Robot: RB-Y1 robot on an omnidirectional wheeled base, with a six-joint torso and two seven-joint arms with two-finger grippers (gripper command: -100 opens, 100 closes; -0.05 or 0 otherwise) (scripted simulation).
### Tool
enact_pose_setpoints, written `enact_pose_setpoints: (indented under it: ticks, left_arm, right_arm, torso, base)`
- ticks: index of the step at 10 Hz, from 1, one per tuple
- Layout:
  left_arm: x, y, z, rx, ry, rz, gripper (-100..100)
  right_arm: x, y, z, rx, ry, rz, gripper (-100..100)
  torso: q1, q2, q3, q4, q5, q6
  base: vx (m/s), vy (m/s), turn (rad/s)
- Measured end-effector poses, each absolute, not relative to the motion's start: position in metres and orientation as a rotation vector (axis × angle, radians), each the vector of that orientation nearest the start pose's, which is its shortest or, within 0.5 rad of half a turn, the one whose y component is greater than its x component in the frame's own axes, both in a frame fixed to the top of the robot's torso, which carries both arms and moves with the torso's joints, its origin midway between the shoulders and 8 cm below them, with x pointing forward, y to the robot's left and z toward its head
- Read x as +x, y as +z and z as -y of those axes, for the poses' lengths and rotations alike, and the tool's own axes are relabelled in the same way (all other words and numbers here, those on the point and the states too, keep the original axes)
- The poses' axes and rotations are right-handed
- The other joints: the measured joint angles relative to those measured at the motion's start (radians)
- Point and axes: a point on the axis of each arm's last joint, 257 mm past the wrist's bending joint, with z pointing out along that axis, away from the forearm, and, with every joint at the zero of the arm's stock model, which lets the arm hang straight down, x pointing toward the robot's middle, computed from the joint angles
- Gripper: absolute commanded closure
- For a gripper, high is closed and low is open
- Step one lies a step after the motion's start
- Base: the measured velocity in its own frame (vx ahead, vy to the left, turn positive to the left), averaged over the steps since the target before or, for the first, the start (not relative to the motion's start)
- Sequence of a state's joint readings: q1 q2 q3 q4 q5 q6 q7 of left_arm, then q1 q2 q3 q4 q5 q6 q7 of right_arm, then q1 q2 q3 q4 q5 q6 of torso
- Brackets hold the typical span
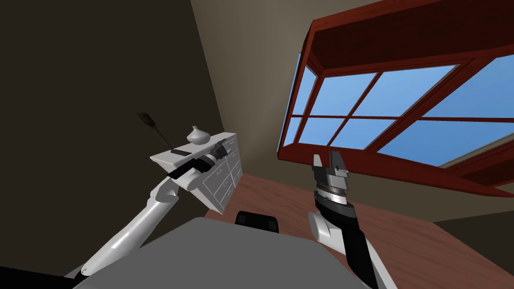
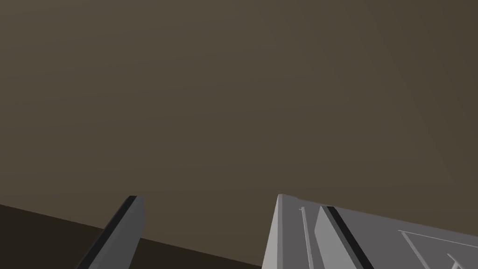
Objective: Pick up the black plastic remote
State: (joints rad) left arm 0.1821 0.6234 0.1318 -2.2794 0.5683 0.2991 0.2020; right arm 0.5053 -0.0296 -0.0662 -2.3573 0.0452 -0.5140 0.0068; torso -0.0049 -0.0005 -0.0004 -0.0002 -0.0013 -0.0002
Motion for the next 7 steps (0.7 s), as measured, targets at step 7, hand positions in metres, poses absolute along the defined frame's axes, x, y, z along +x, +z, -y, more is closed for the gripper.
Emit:
enact_pose_setpoints:
  ticks: [7]
  left_arm:
    - [0.480,-0.027,-0.294,-1.172,-1.466,-1.352,-100]
  right_arm:
    - [0.323,0.060,0.286,0.525,1.220,-0.603,0]
  torso:
    - [0.003,0.001,0.001,0.000,0.001,-0.001]
  base:
    - [0.017,-0.036,-0.039]
